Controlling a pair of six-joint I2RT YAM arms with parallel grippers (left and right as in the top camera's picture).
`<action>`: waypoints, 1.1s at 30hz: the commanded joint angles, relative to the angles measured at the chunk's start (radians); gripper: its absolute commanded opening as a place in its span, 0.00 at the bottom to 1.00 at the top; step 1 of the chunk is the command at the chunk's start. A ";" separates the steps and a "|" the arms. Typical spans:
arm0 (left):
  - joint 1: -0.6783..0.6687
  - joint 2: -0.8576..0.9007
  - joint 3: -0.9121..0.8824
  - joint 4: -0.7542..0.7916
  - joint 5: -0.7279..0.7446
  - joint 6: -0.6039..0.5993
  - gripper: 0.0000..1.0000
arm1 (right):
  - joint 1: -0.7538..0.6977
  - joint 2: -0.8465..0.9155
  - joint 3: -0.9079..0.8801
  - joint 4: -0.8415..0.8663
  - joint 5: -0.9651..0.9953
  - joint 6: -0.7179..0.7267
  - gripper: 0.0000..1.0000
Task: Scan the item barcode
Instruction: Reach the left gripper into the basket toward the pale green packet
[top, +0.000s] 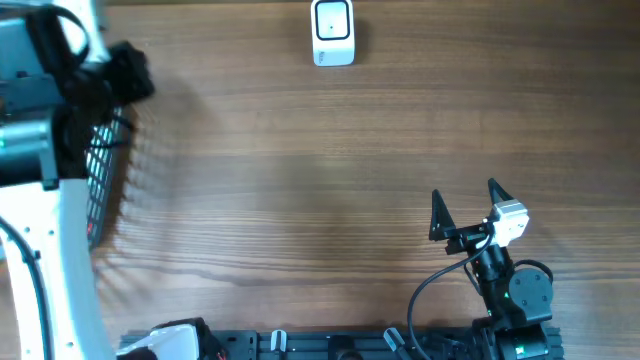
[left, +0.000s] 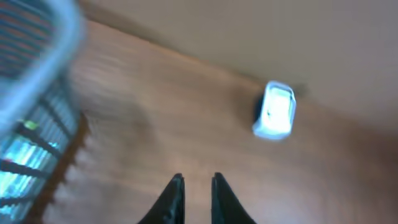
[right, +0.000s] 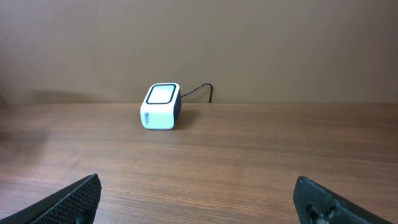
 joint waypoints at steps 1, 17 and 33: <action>0.156 -0.012 0.022 0.113 -0.049 -0.139 0.27 | -0.004 -0.001 -0.001 0.003 -0.008 0.014 1.00; 0.556 0.171 0.020 0.165 -0.050 -0.135 1.00 | -0.004 -0.001 -0.001 0.003 -0.008 0.014 1.00; 0.560 0.610 0.019 0.014 -0.032 0.051 1.00 | -0.004 -0.001 -0.001 0.003 -0.008 0.014 1.00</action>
